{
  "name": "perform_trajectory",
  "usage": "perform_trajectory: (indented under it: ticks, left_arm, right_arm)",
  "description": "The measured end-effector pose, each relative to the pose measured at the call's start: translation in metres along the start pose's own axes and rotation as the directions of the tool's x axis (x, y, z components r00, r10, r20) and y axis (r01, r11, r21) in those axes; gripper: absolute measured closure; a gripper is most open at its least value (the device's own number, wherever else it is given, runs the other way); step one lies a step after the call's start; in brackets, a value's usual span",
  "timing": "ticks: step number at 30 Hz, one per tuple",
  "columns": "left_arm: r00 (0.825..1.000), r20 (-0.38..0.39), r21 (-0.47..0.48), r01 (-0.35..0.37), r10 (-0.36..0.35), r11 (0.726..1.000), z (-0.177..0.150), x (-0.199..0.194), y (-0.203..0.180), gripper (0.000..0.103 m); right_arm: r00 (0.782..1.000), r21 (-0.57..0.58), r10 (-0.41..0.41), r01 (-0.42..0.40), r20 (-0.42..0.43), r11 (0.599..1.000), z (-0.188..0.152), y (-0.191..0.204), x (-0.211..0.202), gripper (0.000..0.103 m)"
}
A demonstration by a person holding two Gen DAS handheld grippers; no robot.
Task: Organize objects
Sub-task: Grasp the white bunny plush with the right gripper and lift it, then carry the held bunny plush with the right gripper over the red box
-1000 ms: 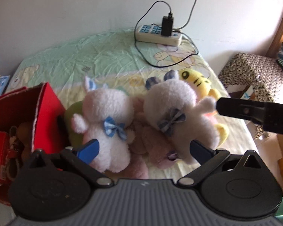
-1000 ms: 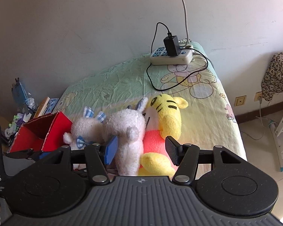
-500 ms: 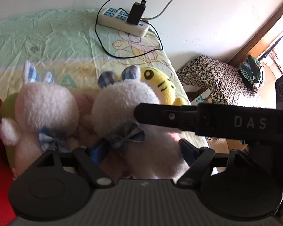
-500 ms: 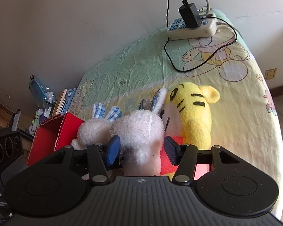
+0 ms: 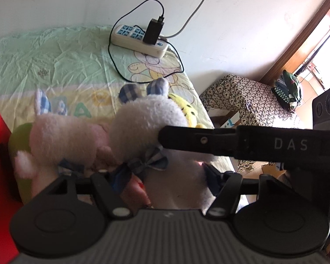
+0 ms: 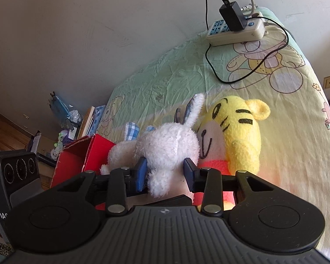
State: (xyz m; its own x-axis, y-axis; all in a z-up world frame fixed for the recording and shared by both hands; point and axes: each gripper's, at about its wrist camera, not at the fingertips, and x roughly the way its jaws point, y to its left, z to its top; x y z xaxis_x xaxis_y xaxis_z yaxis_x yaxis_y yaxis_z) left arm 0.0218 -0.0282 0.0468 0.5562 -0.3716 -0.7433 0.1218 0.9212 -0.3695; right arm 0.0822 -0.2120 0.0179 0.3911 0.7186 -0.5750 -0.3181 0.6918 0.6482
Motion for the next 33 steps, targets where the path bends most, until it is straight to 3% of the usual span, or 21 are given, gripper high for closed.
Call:
perform_trajectory:
  ticks: [6,10,17,27,33]
  left_arm:
    - [0.994,0.110,0.024,-0.019,0.016,1.000,-0.002,-0.041,-0.012,0.035]
    - [0.980,0.190,0.045,-0.074,0.065,0.996,-0.005,-0.074,-0.012,0.035]
    - [0.954,0.259,0.012,-0.158,0.150,0.987,-0.014,-0.126,0.029,0.035]
    - [0.946,0.265,-0.033,-0.184,0.186,0.982,-0.028,-0.180,0.122,0.035]
    - [0.937,0.220,-0.037,-0.270,0.272,0.962,-0.040,-0.194,0.178,0.035]
  right_arm:
    - [0.996,-0.056,0.069,-0.066,0.061,0.996,0.001,0.023,-0.019,0.064]
    - [0.987,-0.108,0.137,-0.127,0.086,0.986,0.005,0.045,-0.021,0.064]
    - [0.973,-0.165,0.221,-0.208,0.062,0.964,0.003,0.097,0.014,0.064]
    - [0.974,-0.208,0.226,-0.216,0.027,0.954,-0.017,0.177,0.084,0.064]
    - [0.973,-0.162,0.227,-0.231,-0.038,0.959,-0.034,0.212,0.137,0.064]
